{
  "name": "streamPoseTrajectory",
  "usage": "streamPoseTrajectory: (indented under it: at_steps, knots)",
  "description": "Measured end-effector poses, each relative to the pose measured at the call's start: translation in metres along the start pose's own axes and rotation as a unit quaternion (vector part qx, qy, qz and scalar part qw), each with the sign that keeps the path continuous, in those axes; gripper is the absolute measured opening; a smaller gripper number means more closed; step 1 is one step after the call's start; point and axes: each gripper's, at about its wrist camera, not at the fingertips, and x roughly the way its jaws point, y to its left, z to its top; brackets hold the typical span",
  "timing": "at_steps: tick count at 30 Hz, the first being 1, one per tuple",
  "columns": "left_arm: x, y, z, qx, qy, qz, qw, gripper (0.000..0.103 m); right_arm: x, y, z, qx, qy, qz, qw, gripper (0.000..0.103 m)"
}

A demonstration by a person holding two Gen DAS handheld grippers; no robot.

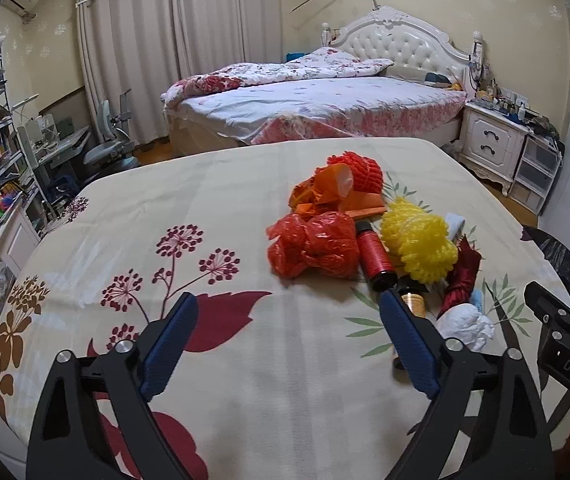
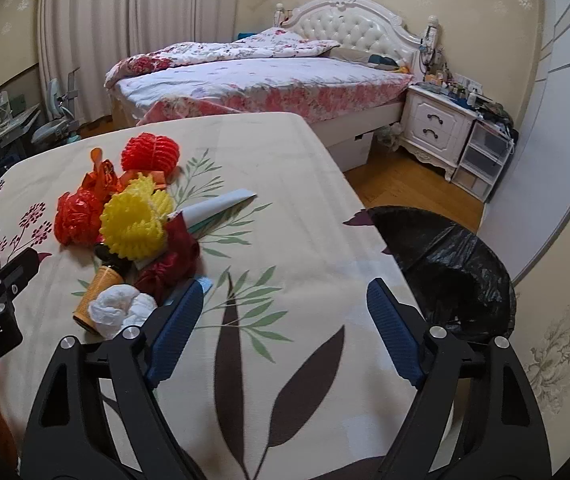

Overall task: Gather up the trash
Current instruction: 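Move the right gripper to the white tissue and close on it, then lift the white tissue with the right gripper while the left gripper grasps the gold spray can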

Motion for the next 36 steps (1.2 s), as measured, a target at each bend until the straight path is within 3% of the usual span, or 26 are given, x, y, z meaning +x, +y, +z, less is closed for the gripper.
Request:
streamPoseTrajectory:
  at_steps: [1,8,14,19,22,26,36]
  knots:
    - [0.000,0.005,-0.001,-0.001,0.005,0.001,1.0000,0.077,-0.002,0.006,0.001,-0.005,0.001,0.004,1.000,0.079]
    - [0.005,0.040,-0.006,-0.023,0.020,0.013,0.9995,0.076,-0.007,0.039,0.012,-0.044,0.005,0.027,0.999,0.078]
    - [0.005,0.068,-0.012,-0.045,0.031,0.027,0.9982,0.076,-0.004,0.061,0.012,-0.073,0.021,0.048,0.996,0.071]
    - [0.006,0.083,-0.017,-0.059,0.037,0.028,0.9972,0.076,0.008,0.070,0.008,-0.089,0.042,0.060,0.993,0.056]
    - [0.007,0.084,-0.019,-0.061,0.039,0.024,0.9971,0.076,0.014,0.070,0.005,-0.085,0.055,0.068,0.993,0.044]
    - [0.007,0.083,-0.021,-0.061,0.040,0.018,0.9972,0.076,0.015,0.070,0.004,-0.084,0.053,0.069,0.993,0.034]
    - [0.005,0.068,-0.019,-0.049,0.038,0.003,0.9980,0.076,-0.002,0.063,0.010,-0.078,0.024,0.081,0.993,0.031]
